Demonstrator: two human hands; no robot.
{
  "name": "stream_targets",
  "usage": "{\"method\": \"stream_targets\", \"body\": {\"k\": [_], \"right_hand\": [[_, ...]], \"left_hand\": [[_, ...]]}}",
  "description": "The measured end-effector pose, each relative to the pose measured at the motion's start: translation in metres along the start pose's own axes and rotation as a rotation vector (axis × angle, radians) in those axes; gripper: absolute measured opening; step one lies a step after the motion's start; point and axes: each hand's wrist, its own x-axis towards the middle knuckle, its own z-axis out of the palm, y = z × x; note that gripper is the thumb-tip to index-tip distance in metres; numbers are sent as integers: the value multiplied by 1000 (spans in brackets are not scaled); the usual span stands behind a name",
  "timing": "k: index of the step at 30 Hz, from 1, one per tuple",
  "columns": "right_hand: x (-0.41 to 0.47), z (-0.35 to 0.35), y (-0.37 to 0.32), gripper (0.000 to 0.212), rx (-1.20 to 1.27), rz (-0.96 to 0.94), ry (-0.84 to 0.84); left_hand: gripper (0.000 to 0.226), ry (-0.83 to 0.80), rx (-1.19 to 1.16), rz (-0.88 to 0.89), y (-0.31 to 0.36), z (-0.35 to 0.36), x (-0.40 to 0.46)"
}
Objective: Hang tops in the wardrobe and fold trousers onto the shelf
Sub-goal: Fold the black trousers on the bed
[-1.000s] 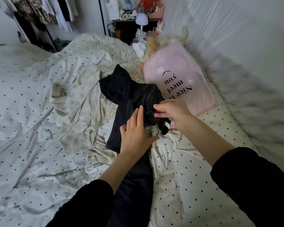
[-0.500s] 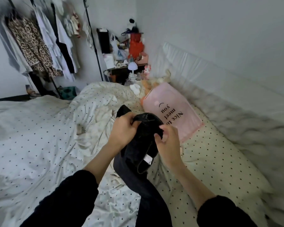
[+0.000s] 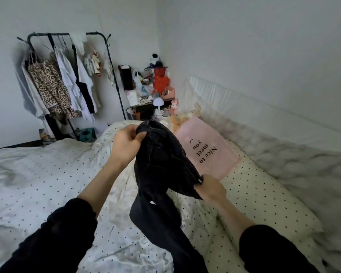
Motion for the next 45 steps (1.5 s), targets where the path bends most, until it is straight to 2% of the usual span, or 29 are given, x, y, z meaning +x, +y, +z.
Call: {"method": "stream_targets", "body": {"k": [6,10,15,20,25,29,33,40,45], "right_hand": [[10,-93,-13,11,-317,-123,309],[16,-165,-45,18,-347,-215,547],[6,-251,-107,20,-374,-371,810],[-19,-328,-171,23,-358,-519,1072],[-48,-399,-221,15,-364,-611,1315],[-71,-440,-246,21,-309,-635,1432],[-72,-436,-249,23,-296,-625,1345],[-32,-326,-206,26,-372,-677,1032],[-5,-247,-177,27,-306,-660,827]], "left_hand": [[19,80,-63,-114,18,-30,14],[21,179,-81,-111,43,-58,29],[22,361,-18,13,99,-107,51],[23,523,-78,103,165,-169,74],[26,583,-138,235,240,-224,79],[27,643,-214,327,287,-254,80],[21,579,-123,291,277,-255,73],[17,468,-121,28,152,-207,50],[14,403,-91,-85,67,-174,15]]}}
